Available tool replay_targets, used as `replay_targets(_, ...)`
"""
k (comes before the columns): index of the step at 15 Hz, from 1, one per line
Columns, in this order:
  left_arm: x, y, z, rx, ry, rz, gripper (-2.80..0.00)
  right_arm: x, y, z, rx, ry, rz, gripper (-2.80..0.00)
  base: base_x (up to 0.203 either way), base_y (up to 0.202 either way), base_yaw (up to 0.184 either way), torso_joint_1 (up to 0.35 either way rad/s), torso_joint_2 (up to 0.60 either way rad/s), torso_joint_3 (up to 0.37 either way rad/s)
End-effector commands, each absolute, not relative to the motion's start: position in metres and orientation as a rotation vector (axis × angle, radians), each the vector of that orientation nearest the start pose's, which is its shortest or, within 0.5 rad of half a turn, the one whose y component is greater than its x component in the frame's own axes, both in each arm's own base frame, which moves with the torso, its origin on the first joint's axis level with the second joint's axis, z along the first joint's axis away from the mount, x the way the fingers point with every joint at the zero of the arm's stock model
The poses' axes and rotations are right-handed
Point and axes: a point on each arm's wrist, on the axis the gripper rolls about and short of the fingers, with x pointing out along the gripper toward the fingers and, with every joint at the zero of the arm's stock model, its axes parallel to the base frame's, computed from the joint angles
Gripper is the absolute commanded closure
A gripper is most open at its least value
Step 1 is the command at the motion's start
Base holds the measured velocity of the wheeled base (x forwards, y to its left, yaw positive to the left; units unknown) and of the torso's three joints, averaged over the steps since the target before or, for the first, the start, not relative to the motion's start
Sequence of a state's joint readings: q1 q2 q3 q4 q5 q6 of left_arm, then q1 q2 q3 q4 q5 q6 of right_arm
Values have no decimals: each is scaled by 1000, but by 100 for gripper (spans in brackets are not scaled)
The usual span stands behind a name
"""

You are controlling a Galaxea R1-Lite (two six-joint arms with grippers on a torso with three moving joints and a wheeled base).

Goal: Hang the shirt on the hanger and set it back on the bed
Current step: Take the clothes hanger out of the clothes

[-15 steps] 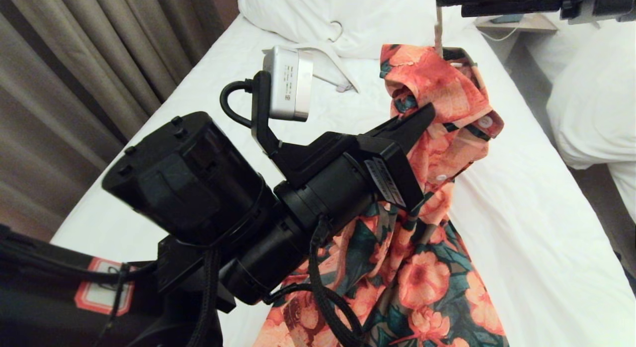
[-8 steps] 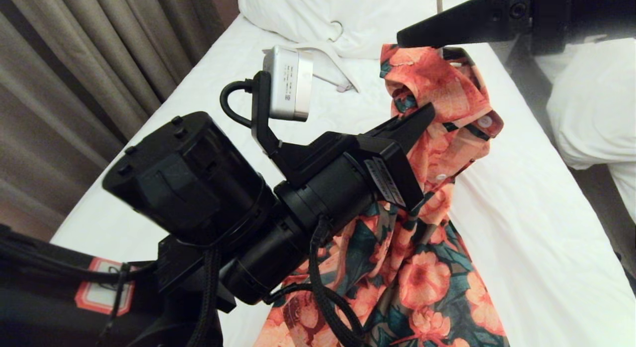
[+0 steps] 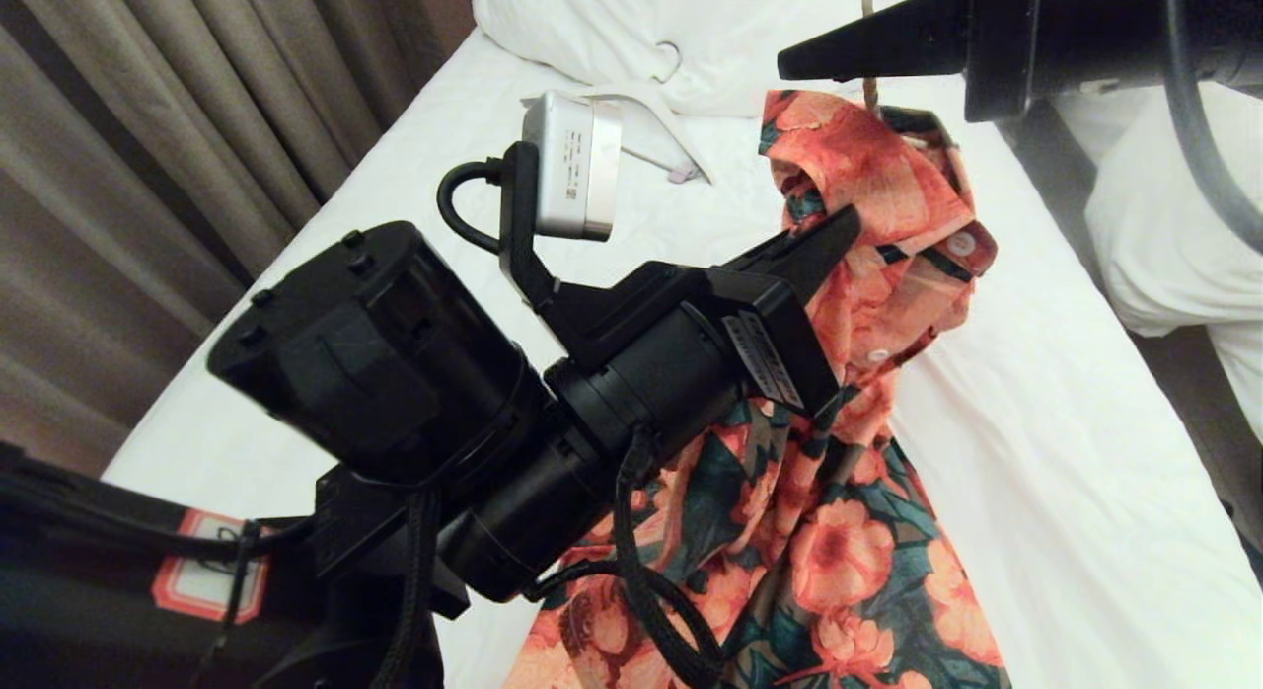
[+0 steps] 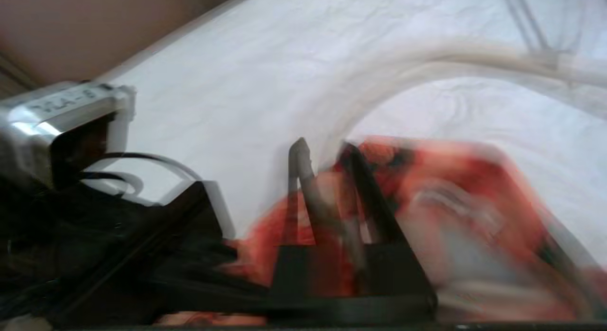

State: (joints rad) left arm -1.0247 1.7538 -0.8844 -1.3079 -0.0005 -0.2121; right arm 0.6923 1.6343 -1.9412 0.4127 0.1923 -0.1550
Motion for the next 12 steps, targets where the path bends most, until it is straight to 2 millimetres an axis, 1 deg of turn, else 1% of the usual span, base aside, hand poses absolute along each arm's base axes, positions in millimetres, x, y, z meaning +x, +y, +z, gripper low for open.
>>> replay_targets(1, 163, -270, 257, -425, -307, -1055, 0, 202, 175, 409, -172, 57, 895, 0, 0, 0, 0, 0, 0, 0)
replay_targets(4, 160, -266, 262, -434, -322, -1057, 0, 204, 181, 405, -175, 63, 907, 0, 0, 0, 0, 0, 0, 0)
replay_targets(6, 161, -266, 261, -432, -319, -1056, 0, 205, 181, 407, -166, 29, 897, 0, 0, 0, 0, 0, 0, 0)
replay_targets(9, 161, -265, 261, -426, -316, -1055, 0, 209, 181, 412, -158, -16, 800, 0, 0, 0, 0, 0, 0, 0)
replay_targets(12, 163, -256, 267, -409, -323, -1033, 0, 214, 180, 415, -144, -49, 733, 0, 0, 0, 0, 0, 0, 0)
